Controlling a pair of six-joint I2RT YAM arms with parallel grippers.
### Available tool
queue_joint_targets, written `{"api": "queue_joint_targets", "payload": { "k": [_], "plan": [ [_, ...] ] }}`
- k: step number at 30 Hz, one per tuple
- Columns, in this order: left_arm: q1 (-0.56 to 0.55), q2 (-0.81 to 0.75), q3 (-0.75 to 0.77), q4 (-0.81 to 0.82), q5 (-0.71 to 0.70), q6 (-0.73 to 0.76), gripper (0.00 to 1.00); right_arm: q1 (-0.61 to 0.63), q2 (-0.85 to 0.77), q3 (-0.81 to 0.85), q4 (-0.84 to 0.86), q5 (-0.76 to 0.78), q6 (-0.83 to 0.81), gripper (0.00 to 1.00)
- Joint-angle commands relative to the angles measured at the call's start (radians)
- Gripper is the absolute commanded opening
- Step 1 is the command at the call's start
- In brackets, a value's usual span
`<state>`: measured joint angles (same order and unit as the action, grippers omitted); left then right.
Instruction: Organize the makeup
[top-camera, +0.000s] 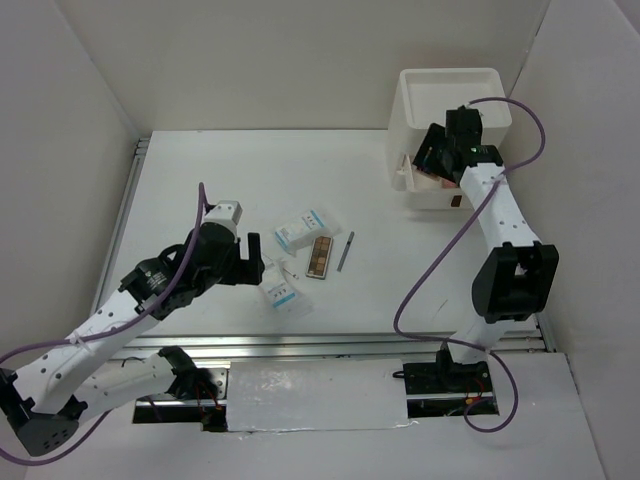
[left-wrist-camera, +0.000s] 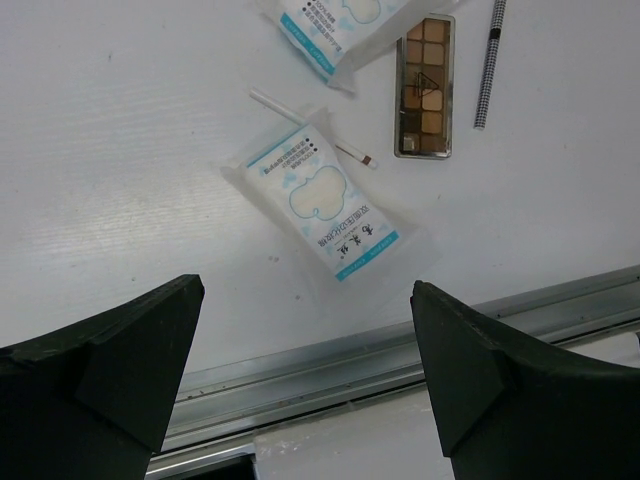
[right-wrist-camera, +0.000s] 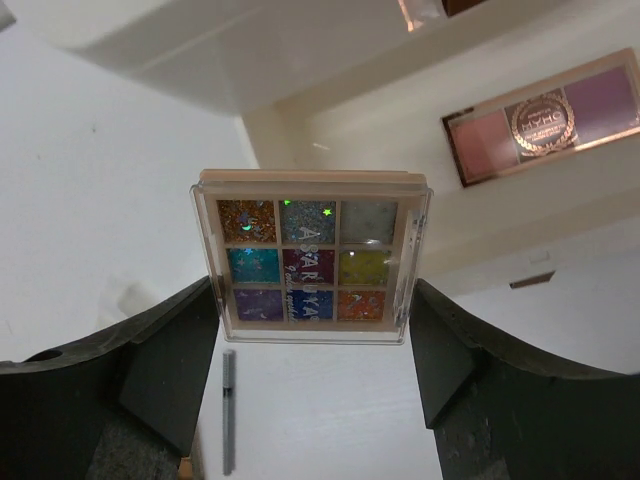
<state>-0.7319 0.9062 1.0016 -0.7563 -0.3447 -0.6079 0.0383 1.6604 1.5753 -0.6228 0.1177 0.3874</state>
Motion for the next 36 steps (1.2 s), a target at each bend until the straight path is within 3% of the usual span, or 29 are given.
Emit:
{"api": "queue_joint_targets", "payload": {
  "k": [1,9,14,18,26,29,36],
  "plan": [
    [-0.003,-0.026,0.005,-0.002,-0.014,0.033,0.99,-0.029,0.047,0.083,0.064,0.034,0.042,0.48],
    [-0.003,-0.018,-0.004,0.017,0.015,0.049,0.99,-0.109,0.111,0.120,0.054,0.057,0.061,0.52],
    [-0.003,-0.003,-0.003,0.018,0.026,0.056,0.99,-0.135,0.101,0.075,0.081,0.040,0.053,0.69],
    [-0.003,-0.003,-0.003,0.021,0.032,0.060,0.99,-0.135,0.095,0.074,0.084,0.002,0.047,1.00],
    [-0.003,-0.009,-0.003,0.020,0.026,0.059,1.00,-0.112,0.058,0.100,0.060,-0.068,0.031,1.00],
    [0.000,-0.016,0.006,0.003,-0.022,0.039,0.99,0.004,0.041,0.103,0.028,-0.049,-0.007,1.00],
    [0.072,-0.052,0.032,-0.112,-0.279,-0.119,0.99,0.469,0.059,0.036,0.011,0.122,0.025,0.99]
  ]
}}
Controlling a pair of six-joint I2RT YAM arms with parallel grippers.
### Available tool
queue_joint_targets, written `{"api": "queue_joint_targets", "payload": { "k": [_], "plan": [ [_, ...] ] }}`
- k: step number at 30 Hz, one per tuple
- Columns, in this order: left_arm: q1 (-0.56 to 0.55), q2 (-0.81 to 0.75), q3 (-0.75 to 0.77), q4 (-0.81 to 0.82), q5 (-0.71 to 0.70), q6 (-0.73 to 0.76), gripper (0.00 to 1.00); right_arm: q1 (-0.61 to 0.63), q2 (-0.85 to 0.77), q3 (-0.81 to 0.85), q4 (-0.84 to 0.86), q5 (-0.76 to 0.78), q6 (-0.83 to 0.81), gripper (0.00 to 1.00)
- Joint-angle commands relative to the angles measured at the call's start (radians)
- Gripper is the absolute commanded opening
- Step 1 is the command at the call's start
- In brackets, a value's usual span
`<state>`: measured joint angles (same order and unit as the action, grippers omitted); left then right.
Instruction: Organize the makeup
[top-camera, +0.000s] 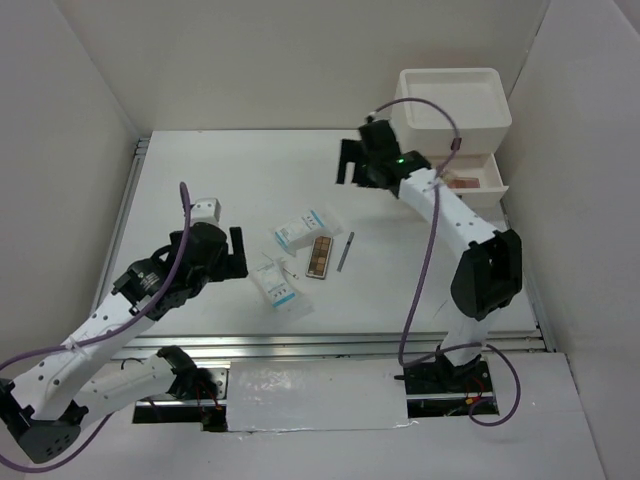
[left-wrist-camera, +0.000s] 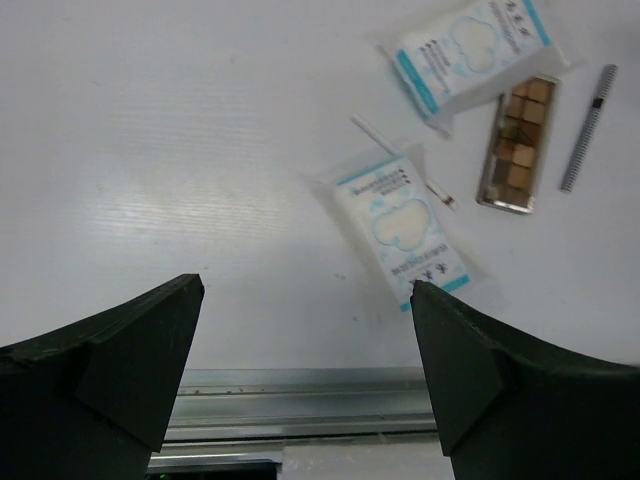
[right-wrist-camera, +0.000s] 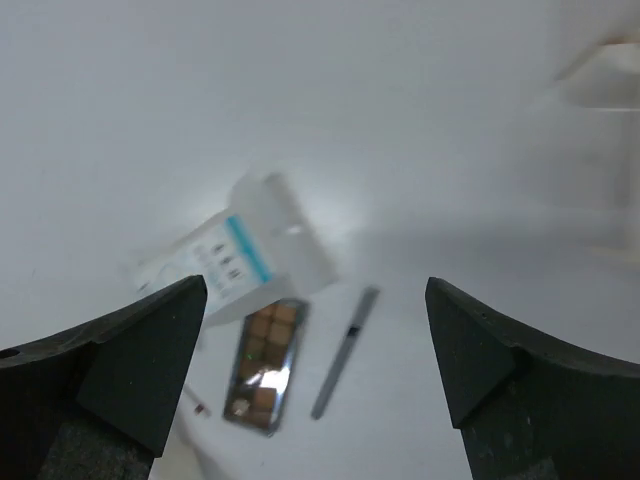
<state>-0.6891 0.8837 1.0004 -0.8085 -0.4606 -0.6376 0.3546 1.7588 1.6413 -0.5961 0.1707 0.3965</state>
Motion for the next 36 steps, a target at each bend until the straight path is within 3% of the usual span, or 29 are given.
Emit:
{"api": "queue_joint_targets", "payload": {
  "k": [1,4,11,21,28,31,32,33,36],
  "plan": [
    [0.033,-0.035,0.035,-0.075,-0.182,-0.102,0.99,0.184,-0.029,-0.072,-0.004,0.069,0.028,0.98],
    [0.039,-0.078,0.033,-0.089,-0.213,-0.122,0.99,0.292,0.001,-0.116,0.021,0.096,0.097,0.94],
    [0.051,-0.092,0.024,-0.069,-0.182,-0.097,0.99,0.409,0.157,-0.098,-0.039,0.173,0.168,0.98],
    [0.057,-0.088,0.020,-0.051,-0.150,-0.076,0.99,0.442,0.271,-0.156,0.025,0.087,0.205,0.99],
    [0.057,-0.086,0.017,-0.046,-0.138,-0.068,0.99,0.452,0.350,-0.130,-0.014,0.108,0.209,0.96],
    [0.059,-0.088,0.015,-0.038,-0.128,-0.062,0.99,0.451,0.332,-0.176,0.028,0.076,0.208,0.85],
    [0.059,-0.086,0.015,-0.037,-0.125,-0.060,0.99,0.452,0.321,-0.193,0.033,0.070,0.208,0.79],
    [0.059,-0.083,0.015,-0.035,-0.125,-0.059,0.99,0.452,0.317,-0.199,0.051,0.063,0.203,0.66],
    [0.059,-0.083,0.017,-0.037,-0.124,-0.059,0.99,0.455,0.292,-0.204,0.073,0.023,0.179,0.53]
  ]
}}
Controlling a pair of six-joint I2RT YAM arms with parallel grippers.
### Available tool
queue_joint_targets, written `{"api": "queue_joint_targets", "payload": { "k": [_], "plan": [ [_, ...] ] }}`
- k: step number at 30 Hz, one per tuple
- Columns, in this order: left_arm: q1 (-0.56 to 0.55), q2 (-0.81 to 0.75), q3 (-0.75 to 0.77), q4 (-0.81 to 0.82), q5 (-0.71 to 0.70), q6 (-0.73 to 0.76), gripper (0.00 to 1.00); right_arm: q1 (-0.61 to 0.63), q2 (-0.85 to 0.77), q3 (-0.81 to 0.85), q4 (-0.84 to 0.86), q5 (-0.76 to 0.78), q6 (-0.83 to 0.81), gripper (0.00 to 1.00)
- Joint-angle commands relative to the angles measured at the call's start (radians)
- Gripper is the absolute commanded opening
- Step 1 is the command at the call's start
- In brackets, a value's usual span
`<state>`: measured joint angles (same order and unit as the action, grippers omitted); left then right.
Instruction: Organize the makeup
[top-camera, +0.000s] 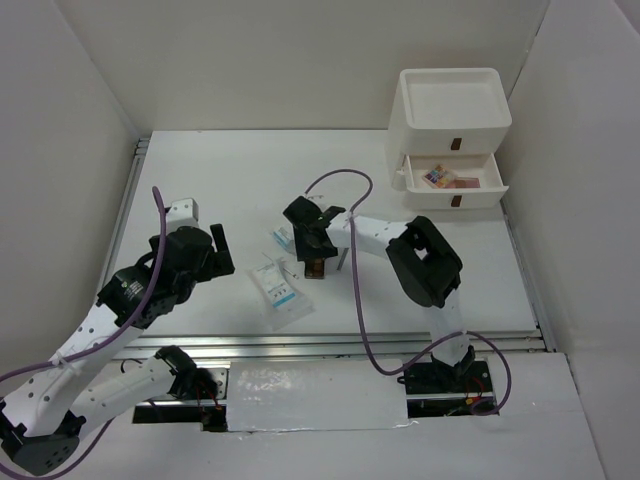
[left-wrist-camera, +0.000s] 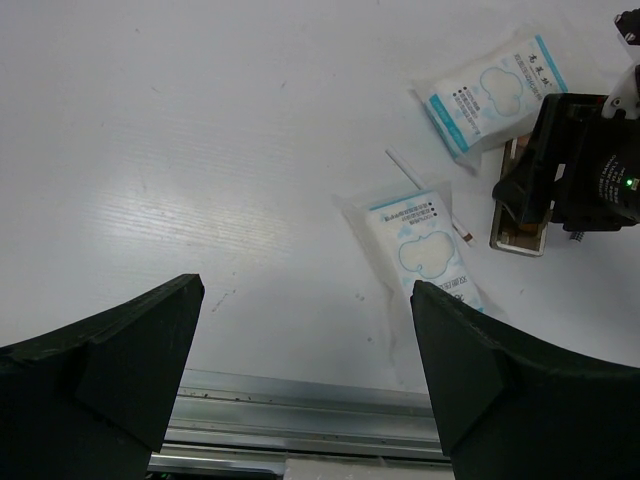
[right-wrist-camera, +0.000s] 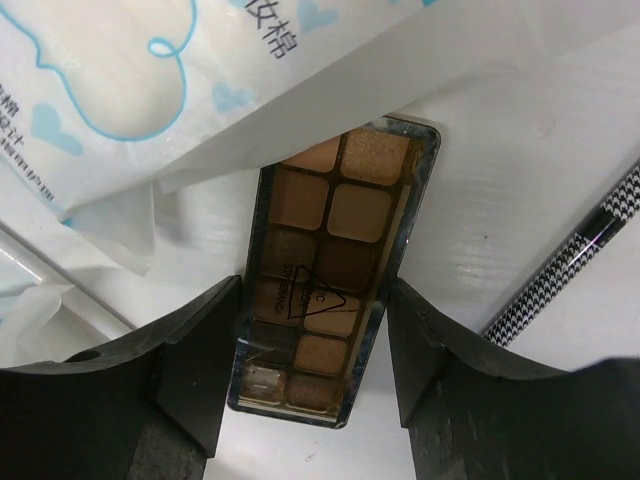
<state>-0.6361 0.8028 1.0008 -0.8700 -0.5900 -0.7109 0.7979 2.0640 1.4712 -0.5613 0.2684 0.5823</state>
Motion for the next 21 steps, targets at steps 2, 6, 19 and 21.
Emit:
{"api": "queue_joint_targets", "payload": {
  "k": [2,6,19,21],
  "plan": [
    [0.006,-0.005,0.015,0.026,0.006,0.014,0.99,0.033,-0.050,-0.035,0.064,-0.127,-0.051,0.48],
    [0.007,-0.011,0.013,0.028,0.004,0.013,0.99,0.081,-0.035,0.066,0.000,-0.164,-0.073,0.43],
    [0.006,0.004,0.012,0.028,0.006,0.013,0.99,0.173,0.013,0.244,-0.006,-0.189,-0.068,0.41],
    [0.007,0.006,0.012,0.026,0.004,0.013,0.99,0.159,0.040,0.267,-0.003,-0.186,-0.076,0.41]
  ]
}}
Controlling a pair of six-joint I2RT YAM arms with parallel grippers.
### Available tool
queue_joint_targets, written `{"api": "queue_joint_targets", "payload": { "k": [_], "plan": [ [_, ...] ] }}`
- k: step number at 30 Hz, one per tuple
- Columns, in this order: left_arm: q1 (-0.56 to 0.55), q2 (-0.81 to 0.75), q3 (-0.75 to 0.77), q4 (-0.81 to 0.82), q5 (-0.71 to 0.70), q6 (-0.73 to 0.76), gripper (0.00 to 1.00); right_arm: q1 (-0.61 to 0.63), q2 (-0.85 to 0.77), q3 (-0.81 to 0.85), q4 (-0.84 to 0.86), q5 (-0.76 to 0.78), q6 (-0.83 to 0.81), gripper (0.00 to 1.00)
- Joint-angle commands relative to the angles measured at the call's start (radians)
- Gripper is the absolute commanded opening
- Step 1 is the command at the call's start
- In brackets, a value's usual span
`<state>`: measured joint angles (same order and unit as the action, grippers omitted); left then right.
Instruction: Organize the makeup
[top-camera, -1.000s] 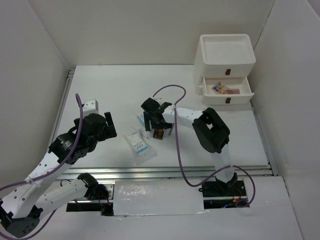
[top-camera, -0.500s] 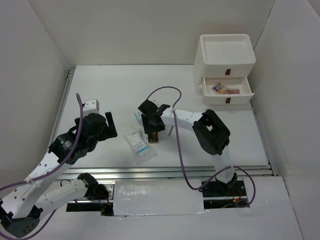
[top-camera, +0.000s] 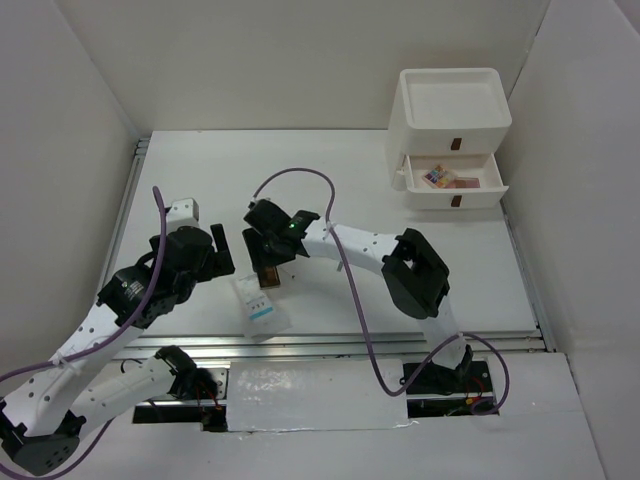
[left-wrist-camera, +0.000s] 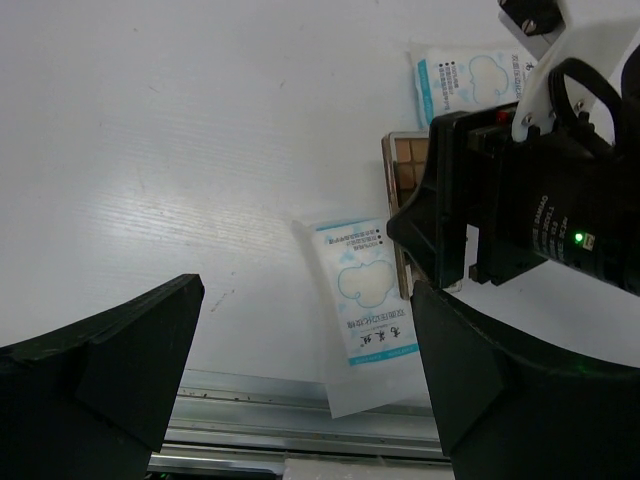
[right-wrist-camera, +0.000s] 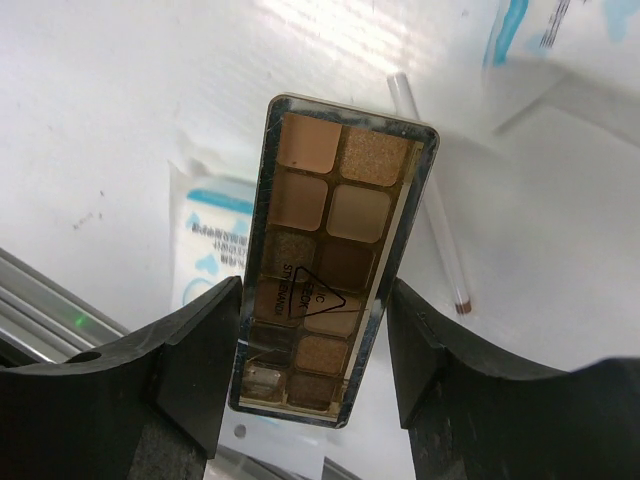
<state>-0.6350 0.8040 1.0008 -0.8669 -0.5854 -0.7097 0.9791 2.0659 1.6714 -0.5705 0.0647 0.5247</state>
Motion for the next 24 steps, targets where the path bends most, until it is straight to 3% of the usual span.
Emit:
{"api": "queue_joint_targets", "payload": {
  "k": [1,5,11,14,21,24],
  "plan": [
    [0.005,0.004,0.012,0.023,-0.001,0.012,0.99,-0.032,0.046,0.077,-0.008,0.017,-0.022,0.41],
    [0.006,0.011,0.012,0.022,-0.004,0.010,0.99,-0.049,0.036,0.100,-0.026,0.049,-0.041,0.40],
    [0.009,0.017,0.015,0.023,-0.004,0.012,0.99,-0.141,-0.128,0.044,-0.016,0.061,-0.054,0.40],
    [0.009,0.014,0.013,0.022,-0.004,0.012,0.99,-0.253,-0.231,-0.048,0.003,0.052,-0.052,0.40],
    [0.011,-0.008,0.013,0.019,-0.010,0.010,0.99,-0.687,-0.489,-0.254,0.113,0.017,0.017,0.41],
    [0.015,-0.014,0.013,0.022,-0.010,0.012,0.99,-0.795,-0.585,-0.335,0.194,0.009,0.081,0.42]
  ]
}}
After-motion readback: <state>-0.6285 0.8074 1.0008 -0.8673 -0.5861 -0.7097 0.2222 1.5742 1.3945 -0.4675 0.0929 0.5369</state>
